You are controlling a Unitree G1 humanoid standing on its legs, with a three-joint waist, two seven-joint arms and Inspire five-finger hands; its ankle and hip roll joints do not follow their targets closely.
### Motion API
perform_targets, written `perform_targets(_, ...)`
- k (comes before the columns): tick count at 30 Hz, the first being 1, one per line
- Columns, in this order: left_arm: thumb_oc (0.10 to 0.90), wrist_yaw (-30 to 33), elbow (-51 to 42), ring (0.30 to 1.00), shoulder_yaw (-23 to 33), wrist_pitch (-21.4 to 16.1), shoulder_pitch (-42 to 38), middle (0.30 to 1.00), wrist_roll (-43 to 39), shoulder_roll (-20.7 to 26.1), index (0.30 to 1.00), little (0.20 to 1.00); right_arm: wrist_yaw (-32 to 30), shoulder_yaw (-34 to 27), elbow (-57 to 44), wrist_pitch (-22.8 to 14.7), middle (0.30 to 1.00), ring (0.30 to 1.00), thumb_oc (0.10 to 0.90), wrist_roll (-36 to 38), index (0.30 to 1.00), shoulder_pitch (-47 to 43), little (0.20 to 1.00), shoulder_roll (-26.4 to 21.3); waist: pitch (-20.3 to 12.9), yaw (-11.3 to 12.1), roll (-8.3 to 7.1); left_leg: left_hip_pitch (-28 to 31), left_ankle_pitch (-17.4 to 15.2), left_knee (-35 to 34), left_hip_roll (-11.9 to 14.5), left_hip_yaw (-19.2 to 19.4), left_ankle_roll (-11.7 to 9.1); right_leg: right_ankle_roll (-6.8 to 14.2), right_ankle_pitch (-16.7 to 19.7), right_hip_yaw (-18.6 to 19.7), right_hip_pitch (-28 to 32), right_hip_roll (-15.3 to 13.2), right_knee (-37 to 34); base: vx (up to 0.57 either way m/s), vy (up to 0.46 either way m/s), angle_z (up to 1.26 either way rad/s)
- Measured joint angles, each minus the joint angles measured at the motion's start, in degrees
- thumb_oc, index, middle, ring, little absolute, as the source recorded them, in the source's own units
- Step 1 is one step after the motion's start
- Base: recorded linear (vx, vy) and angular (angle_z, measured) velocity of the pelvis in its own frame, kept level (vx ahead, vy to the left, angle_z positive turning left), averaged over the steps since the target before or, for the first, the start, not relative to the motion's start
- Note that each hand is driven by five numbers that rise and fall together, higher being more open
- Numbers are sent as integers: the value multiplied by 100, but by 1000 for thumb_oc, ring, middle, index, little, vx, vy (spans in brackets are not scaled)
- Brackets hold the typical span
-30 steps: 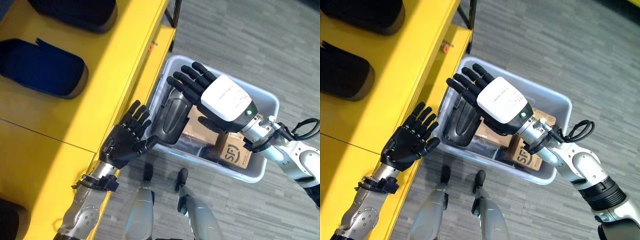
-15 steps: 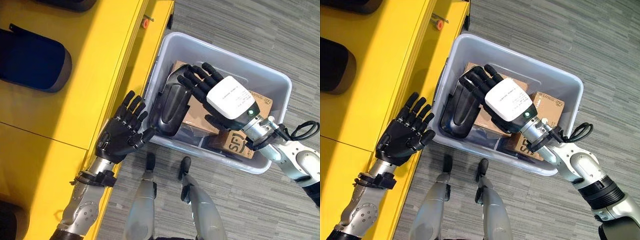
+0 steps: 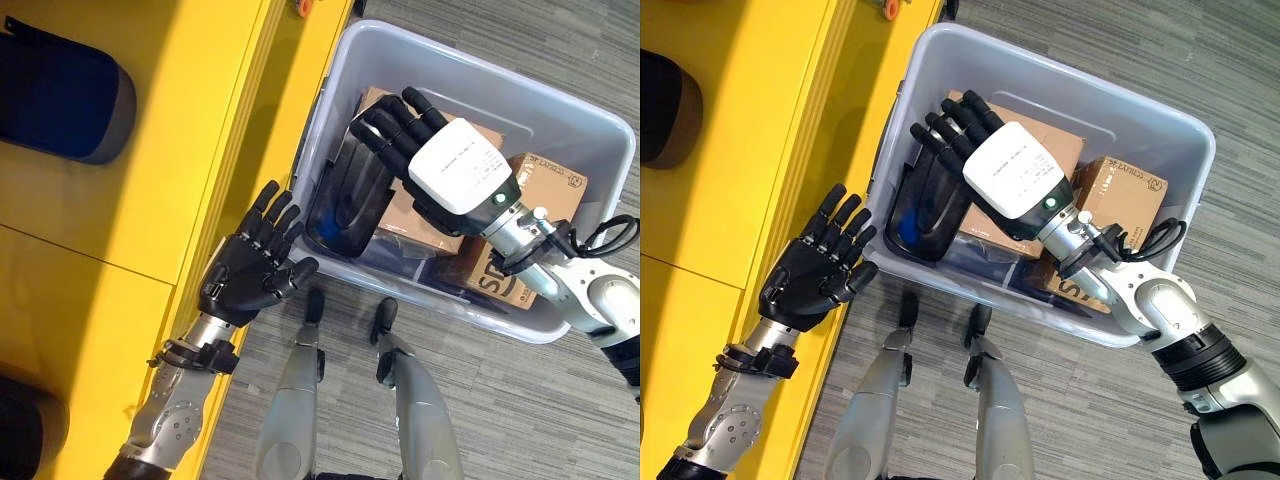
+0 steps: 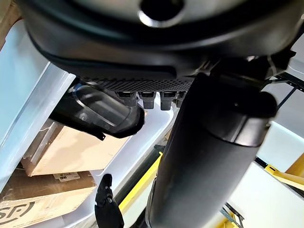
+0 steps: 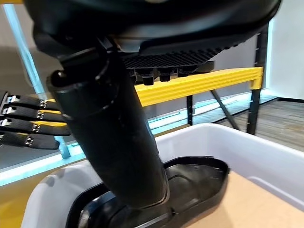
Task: Move parts from the plastic box to the shelf.
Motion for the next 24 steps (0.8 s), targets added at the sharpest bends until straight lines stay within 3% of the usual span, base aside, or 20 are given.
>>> perform_targets(9, 900, -34, 12, 1000, -71, -24, -64, 1000, 3, -2, 1000, 1000, -4, 517, 618, 158, 1000, 1000, 900, -17, 1000, -459, 1000, 46, -3, 27, 27, -549, -76, 401, -31, -83, -29, -58, -153, -34, -553, -58, 472, -6, -13, 4)
perform_targets(18, 900, -93, 16, 1000, -75, -107, -47, 1000, 0, -2, 1000, 1000, -227, 514, 803, 345, 1000, 1000, 900, 2, 1000, -190, 1000, 46, -3, 9, 76, -1042, -161, 690, -91, -110, 16, -64, -228, -23, -1040, -139, 796, 1, 2, 2)
perform_targets(24, 900, -94, 12, 1000, -121, -138, -56, 1000, -3, -6, 1000, 1000, -633, 134, 794, 596, 1000, 1000, 900, 6, 1000, 235, 1000, 279, -3, -38, 79, -1125, -194, 724, -94, -22, 46, -55, -230, 61, -1158, -145, 818, 0, 15, -5)
